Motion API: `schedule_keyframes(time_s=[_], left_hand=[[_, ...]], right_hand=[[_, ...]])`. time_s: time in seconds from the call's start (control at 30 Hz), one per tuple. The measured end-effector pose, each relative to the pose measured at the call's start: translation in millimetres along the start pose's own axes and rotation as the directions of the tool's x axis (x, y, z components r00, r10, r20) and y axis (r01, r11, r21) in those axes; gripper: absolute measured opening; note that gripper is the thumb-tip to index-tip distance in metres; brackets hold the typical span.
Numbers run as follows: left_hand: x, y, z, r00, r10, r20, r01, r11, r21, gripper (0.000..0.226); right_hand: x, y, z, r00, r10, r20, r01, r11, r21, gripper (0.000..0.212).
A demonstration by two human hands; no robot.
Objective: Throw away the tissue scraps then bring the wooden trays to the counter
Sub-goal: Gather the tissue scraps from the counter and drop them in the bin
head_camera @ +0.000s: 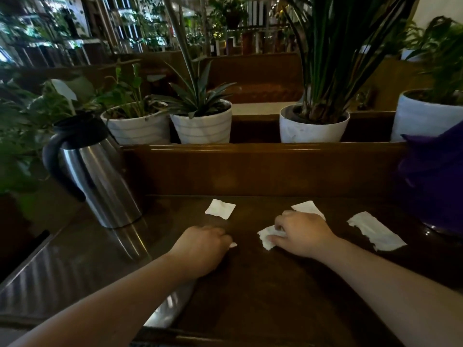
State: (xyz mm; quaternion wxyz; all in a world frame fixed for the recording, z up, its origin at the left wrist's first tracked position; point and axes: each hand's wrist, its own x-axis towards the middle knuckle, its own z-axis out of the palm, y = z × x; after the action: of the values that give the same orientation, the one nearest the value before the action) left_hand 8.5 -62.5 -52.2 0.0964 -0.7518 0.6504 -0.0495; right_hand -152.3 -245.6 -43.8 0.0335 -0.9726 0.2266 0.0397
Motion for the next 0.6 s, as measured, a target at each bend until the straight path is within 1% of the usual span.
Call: schedule_keyframes(time_s=[0.1,0.17,0.23,0.27,0.43,0.6], left_hand=[[1.7,-0.4,-10.2,0.997,-0.001,-0.077,-0.004,0.998,-0.058,0.035],[5.0,-3.5,-12.4,0.994,-0.023,-0.108,0.015,0.997,-0.073,0.040],[12.4,-8.8,-13.2,0.993,-0.067,-0.097,0.061,0.996,-0.069,0.036],[17.0,-12.4,-13.5,0.992,-0.090,-0.091,0.084,0.994,-0.066,0.033],[46.1,-36.2,-12.8,0.975,-0.206,-0.083,0.206,0.978,-0.008,0.020],[71.7,-41.9,-5.3,0.962,-0.273,0.023,0.274,0.960,-0.065,0.034]], right_hand=[[9.7,-4.3,4.9,1.000,-0.003,0.007,0.003,1.000,0.012,0.042],[15.8,-6.9,6.8,1.000,-0.020,-0.004,0.020,0.999,0.035,0.030],[20.4,-9.0,8.8,0.999,-0.039,-0.011,0.039,0.997,0.062,0.019],[21.6,-9.8,9.9,0.998,-0.054,-0.015,0.055,0.996,0.071,0.016],[20.8,-4.5,9.2,0.991,-0.124,-0.045,0.127,0.988,0.083,0.017],[10.3,8.1,0.0,0.985,-0.169,-0.035,0.172,0.981,0.085,0.018]])
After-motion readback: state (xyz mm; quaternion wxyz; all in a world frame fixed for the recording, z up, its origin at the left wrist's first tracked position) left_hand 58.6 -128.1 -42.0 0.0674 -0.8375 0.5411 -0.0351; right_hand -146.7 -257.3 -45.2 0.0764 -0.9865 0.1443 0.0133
